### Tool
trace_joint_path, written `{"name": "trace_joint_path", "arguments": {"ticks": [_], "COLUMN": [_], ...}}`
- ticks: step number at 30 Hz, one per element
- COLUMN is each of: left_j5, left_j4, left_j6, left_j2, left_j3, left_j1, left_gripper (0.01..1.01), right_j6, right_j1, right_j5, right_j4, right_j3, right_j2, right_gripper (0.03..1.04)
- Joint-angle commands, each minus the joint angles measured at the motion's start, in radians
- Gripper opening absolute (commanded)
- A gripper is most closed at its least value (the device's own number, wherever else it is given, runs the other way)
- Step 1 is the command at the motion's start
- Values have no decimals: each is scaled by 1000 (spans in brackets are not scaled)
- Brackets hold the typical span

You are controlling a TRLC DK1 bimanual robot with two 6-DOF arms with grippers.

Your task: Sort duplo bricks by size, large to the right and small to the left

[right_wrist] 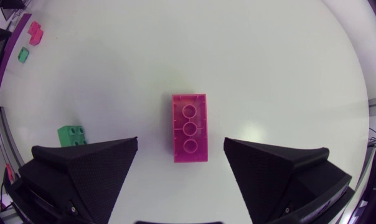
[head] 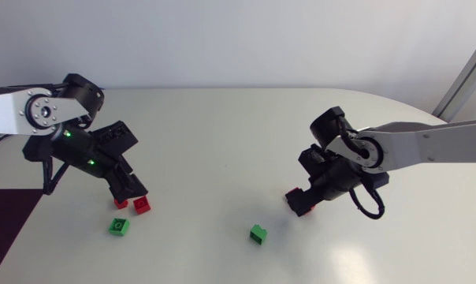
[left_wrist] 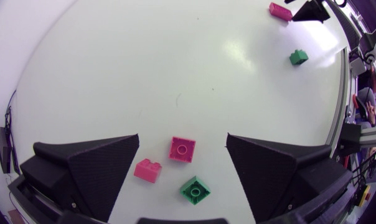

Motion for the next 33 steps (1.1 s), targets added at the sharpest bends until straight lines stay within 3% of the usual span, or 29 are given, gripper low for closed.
{"name": "trace_joint_path", "arguments": {"ticks": [1,7,11,15,24,33], "left_j5": [15,23,25,31,51,52], "left_j4": [-12,-12,-12,-12,-9,-7], "left_j6": [-36,-57,-57,-57,-57,-55], "left_j2": [-55,-121,-124,-130,-134,-140], "left_j3": [-25,-35,-35,-41,-52,-69], "left_j1": [-7,-3,0,-2,-5,-5], "left_gripper": [984,984,984,984,984,984], "right_j6": [-71,-89,-84,-104,-88,-129], "right_j1": [-21,-39,-58,-87,-96,-268], "right_j5": [-20,-31,-115,-198,-118,-117], "right_j4": [17,31,57,53,40,-9], "right_j3": [24,57,53,67,5,-119], "right_j2": [67,134,145,151,108,-27], "right_gripper": [997,964,770,351,297,298]}}
